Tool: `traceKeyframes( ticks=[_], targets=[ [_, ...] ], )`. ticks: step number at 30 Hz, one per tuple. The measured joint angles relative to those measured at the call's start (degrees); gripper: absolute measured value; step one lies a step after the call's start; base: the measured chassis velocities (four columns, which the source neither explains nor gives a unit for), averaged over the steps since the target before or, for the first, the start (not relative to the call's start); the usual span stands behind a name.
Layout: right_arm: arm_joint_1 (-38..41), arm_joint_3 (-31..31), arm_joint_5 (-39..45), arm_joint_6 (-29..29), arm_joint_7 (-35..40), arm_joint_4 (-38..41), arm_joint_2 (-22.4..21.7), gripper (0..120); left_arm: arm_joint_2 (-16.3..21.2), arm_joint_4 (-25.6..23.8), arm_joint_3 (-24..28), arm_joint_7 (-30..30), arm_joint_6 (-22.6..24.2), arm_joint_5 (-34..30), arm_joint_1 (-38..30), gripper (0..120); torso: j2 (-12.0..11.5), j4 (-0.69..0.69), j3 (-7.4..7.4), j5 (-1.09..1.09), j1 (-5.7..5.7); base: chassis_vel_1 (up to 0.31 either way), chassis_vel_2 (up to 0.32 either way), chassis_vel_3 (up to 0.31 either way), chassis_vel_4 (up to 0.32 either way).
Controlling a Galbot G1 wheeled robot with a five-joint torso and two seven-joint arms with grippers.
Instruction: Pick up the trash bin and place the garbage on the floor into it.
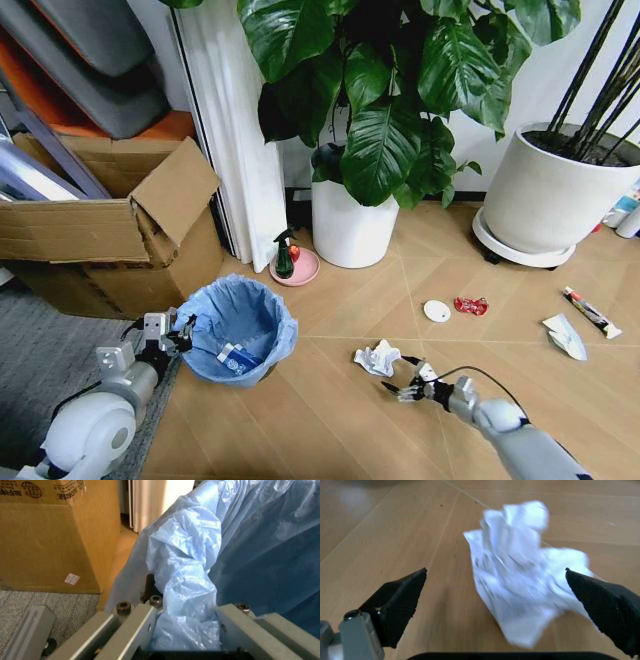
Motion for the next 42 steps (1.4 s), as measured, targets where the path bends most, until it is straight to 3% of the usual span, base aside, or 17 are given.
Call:
traceKeyframes(
  ticks=[2, 5, 6, 8, 10, 12, 16, 19, 30, 38, 41, 42],
  targets=[
    [1.17, -0.11, -1.01, 0.28, -0.12, -1.39, 1.30, 100, -0.07, 0.01, 0.05, -0.01, 0.00, 0.00, -0.02, 1, 0.00, -0.01, 0.00, -0.01, 0.00, 0.000, 0.000, 0.000, 0.000],
    [3.49, -0.22, -3.04, 0.87, -0.49, -4.16, 3.56, 90, -0.17, 0.02, 0.09, -0.05, 0.00, 0.00, -0.02, 1, 0.00, 0.01, 0.00, 0.03, 0.00, 0.000, 0.000, 0.000, 0.000],
    [3.49, -0.22, -3.04, 0.87, -0.49, -4.16, 3.56, 90, -0.17, 0.02, 0.09, -0.05, 0.00, 0.00, -0.02, 1, 0.00, 0.01, 0.00, 0.03, 0.00, 0.000, 0.000, 0.000, 0.000],
    [3.99, -0.26, -3.57, 1.05, -0.43, -4.69, 3.83, 79, -0.18, 0.01, 0.10, -0.08, 0.00, 0.00, -0.02, 1, 0.00, 0.01, 0.00, -0.02, 0.00, 0.000, 0.000, 0.000, 0.000],
    [4.00, -0.26, -3.59, 1.05, -0.43, -4.72, 3.83, 79, -0.18, 0.01, 0.10, -0.08, 0.00, 0.00, -0.02, 1, 0.00, 0.01, 0.00, -0.02, 0.00, 0.000, 0.000, 0.000, 0.000],
    [4.42, -0.26, -4.17, 1.23, -0.21, -5.28, 4.00, 64, -0.18, 0.01, 0.10, -0.08, 0.00, 0.00, -0.03, 1, 0.00, -0.03, 0.00, 0.00, 0.00, 0.000, 0.000, 0.000, 0.000],
    [4.86, -0.21, -4.45, 1.38, 0.04, -5.67, 4.27, 54, -0.22, 0.01, 0.13, -0.08, 0.00, 0.00, -0.05, 1, 0.00, -0.02, 0.00, 0.00, 0.00, 0.000, 0.000, 0.000, 0.000],
    [5.50, -0.28, -4.58, 1.47, 0.32, -6.18, 4.56, 38, -0.29, 0.01, 0.16, -0.07, 0.01, 0.00, -0.08, 1, 0.00, 0.00, 0.00, 0.01, 0.00, 0.000, 0.000, 0.000, 0.000],
    [5.72, -0.13, -4.36, 1.70, 0.44, -6.63, 4.15, 0, -0.48, 0.10, 0.60, 0.17, 0.01, 0.10, -0.07, 1, 0.00, -0.01, 0.00, 0.01, 0.00, 0.000, 0.000, 0.000, 0.000],
    [4.23, 0.20, -0.31, 1.64, 0.29, -3.30, 1.83, 0, 0.00, 0.82, 1.19, 0.66, -0.13, 0.24, -0.10, 1, 0.00, -0.01, 0.00, 0.02, 0.00, 0.000, 0.000, 0.000, 0.000],
    [4.18, -0.50, 10.21, 3.36, -2.91, 3.26, -0.69, 0, 1.26, 1.52, 1.99, 1.13, -0.33, 0.24, -0.27, 1, 0.00, -0.04, 0.00, 0.00, 0.00, 0.000, 0.000, 0.000, 0.000],
    [4.18, -0.50, 10.21, 3.36, -2.91, 3.26, -0.69, 0, 1.26, 1.52, 1.99, 1.13, -0.33, 0.24, -0.27, 1, 0.00, -0.04, 0.00, 0.00, 0.00, 0.000, 0.000, 0.000, 0.000]
  ],
)
